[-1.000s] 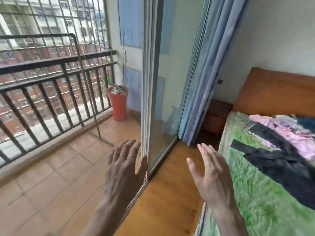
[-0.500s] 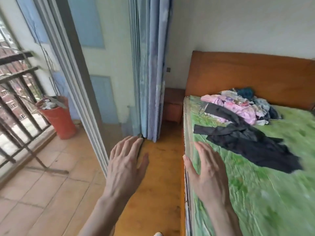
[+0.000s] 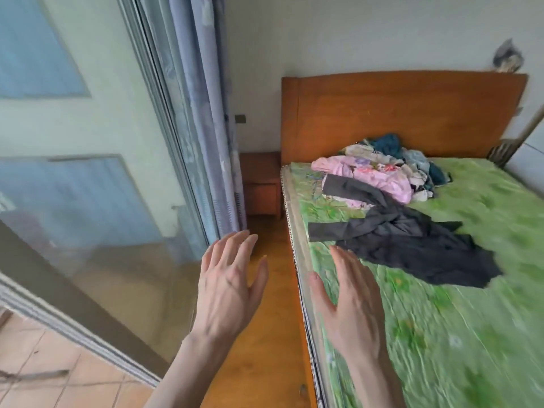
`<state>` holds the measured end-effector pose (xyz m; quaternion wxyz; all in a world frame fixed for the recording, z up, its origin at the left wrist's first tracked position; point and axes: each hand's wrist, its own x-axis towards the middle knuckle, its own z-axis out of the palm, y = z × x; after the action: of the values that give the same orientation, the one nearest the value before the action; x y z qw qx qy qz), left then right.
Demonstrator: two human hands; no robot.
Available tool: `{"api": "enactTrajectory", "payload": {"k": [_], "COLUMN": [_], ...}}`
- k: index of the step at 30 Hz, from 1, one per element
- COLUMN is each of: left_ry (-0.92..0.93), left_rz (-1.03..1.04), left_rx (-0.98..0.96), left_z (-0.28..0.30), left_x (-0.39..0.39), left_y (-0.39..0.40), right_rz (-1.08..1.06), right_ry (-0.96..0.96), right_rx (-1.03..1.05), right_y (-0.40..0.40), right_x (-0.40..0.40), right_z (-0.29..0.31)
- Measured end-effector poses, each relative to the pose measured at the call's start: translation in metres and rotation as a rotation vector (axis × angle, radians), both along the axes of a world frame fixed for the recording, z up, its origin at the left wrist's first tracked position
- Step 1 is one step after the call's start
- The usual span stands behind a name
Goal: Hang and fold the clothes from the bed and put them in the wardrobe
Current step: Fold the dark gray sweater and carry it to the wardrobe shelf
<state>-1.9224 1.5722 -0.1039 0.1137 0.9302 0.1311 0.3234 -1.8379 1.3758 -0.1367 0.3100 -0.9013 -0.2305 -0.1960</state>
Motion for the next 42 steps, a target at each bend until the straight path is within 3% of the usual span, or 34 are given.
{"api": "enactTrajectory", "payload": {"k": [9,25,34,42], "left_ry": [-0.016,-0.017,0.032,-0.007], "left_rz": [-0.166,-0.520,-0.719,-0.954], "left_rx": [-0.024,-0.041,-0.055,-0.075], "left_z": [-0.010,-0.015,-0.033,-0.062], "left_x": [0.139,0.432,0.537,0.631], "left_y": [0.031,0.151,0.144,0.091], "right_rz": [-0.147,-0.492,-0.693,-0.884], "right_ry": [0.003,-0.019,0.043,0.163], "right_rx": [-0.056,-0.048,-0.087,0.000], "right_y": [0.020,0.125,0.118,0.079], "right_x": [0.103,0.336,0.391,0.450], "right_z": [-0.011,0.002,-0.015,-0.036]}}
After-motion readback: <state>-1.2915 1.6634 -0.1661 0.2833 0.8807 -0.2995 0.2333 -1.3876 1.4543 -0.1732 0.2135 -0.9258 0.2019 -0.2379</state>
